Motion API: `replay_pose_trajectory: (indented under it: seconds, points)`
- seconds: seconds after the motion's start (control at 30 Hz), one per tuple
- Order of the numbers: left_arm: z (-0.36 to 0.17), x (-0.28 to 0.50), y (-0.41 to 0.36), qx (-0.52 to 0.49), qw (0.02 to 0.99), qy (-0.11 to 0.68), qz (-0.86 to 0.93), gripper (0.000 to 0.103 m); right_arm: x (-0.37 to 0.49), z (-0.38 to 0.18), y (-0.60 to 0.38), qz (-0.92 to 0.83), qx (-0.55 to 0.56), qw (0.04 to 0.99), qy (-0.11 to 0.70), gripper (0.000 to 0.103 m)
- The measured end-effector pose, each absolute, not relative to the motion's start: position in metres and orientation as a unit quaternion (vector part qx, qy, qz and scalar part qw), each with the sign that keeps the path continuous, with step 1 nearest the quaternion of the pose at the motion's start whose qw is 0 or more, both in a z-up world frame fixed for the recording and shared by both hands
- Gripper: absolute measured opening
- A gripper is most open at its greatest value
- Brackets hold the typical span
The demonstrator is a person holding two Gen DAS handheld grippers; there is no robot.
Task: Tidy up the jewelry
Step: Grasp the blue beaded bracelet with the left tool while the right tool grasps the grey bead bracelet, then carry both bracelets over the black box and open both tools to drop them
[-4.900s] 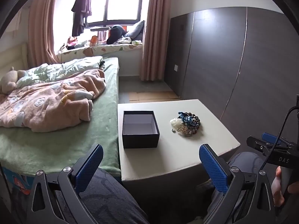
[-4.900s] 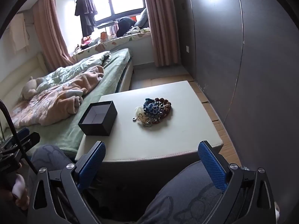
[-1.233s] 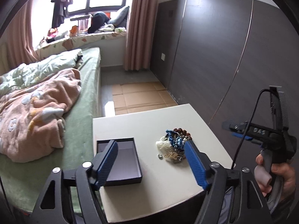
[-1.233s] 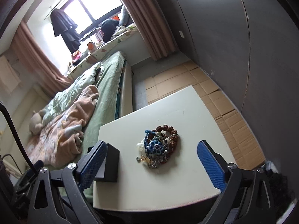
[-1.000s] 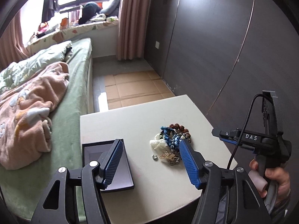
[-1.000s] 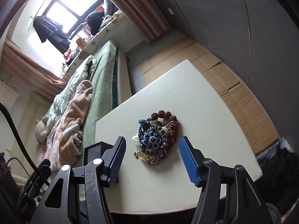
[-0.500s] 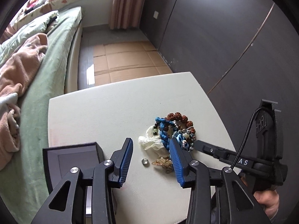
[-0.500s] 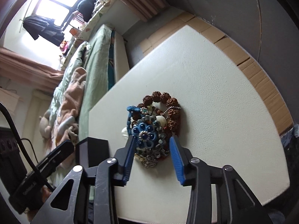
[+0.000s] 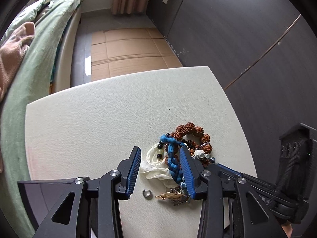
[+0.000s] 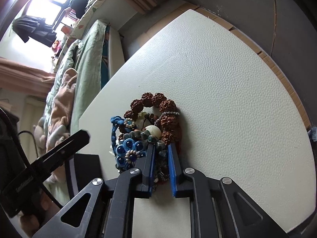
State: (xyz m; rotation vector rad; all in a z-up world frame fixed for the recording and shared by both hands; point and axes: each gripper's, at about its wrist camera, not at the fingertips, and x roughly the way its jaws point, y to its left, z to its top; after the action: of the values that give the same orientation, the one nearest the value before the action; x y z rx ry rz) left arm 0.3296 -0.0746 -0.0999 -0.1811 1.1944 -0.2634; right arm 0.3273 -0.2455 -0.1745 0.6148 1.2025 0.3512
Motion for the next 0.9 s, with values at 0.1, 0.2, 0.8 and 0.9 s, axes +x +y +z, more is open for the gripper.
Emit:
replay_pose_trajectory:
  seconds: [0.1,0.2,0.8,0.9]
  points:
    - [-0.108,0.33,-0.077,-0.089,0.809,0.566,-0.131,0.042,0.318,-0.163,-0.255,0.179,0.302,0.772,0.53,0.011]
    - [-0.114,0.329,-0.078,-0.097,0.807,0.566,-0.138,0.042,0.31,-0.149,-0.26,0.193,0.306,0.783,0.506,0.011]
    - [-0.127,0.322,-0.083,-0.11,0.802,0.567,-0.156,0.005,0.297,-0.124,-0.271,0.216,0.349,0.794,0.448,0.011]
    - [-0.117,0.318,-0.081,-0.129,0.8,0.558,-0.176,0.005,0.294,-0.122,-0.273,0.229,0.356,0.795,0.435,0.011]
